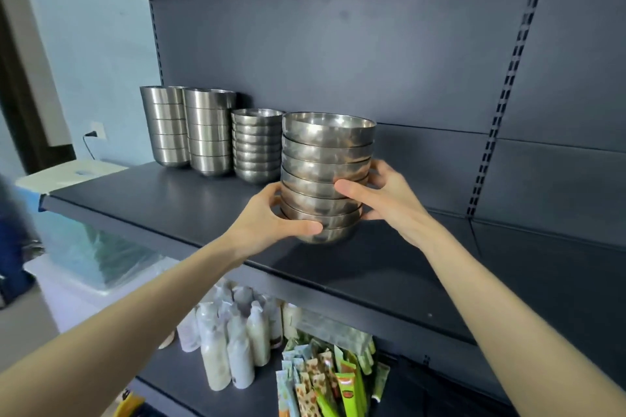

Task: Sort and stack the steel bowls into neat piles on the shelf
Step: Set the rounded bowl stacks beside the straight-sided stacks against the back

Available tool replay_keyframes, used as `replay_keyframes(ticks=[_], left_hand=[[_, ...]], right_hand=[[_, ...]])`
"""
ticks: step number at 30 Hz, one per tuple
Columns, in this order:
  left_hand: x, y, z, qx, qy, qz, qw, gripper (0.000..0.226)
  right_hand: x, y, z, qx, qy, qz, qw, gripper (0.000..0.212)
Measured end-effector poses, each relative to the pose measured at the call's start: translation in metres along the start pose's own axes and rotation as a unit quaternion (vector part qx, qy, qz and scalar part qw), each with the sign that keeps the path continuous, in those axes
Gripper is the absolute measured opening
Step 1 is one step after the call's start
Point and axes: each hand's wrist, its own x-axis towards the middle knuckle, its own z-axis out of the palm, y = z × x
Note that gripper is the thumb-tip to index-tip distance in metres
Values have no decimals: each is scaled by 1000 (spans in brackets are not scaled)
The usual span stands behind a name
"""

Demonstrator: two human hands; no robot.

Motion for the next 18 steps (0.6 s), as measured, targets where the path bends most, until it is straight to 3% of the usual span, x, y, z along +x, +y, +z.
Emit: replay_keyframes(ticks=[8, 18], left_hand=[[83, -56, -42, -20, -66, -4, 998, 74], [160, -101, -58, -41, -159, -13, 986, 84]], right_hand=[[66, 26, 39, -31, 69, 20, 997, 56], [110, 47, 62, -57, 149, 59, 985, 77]])
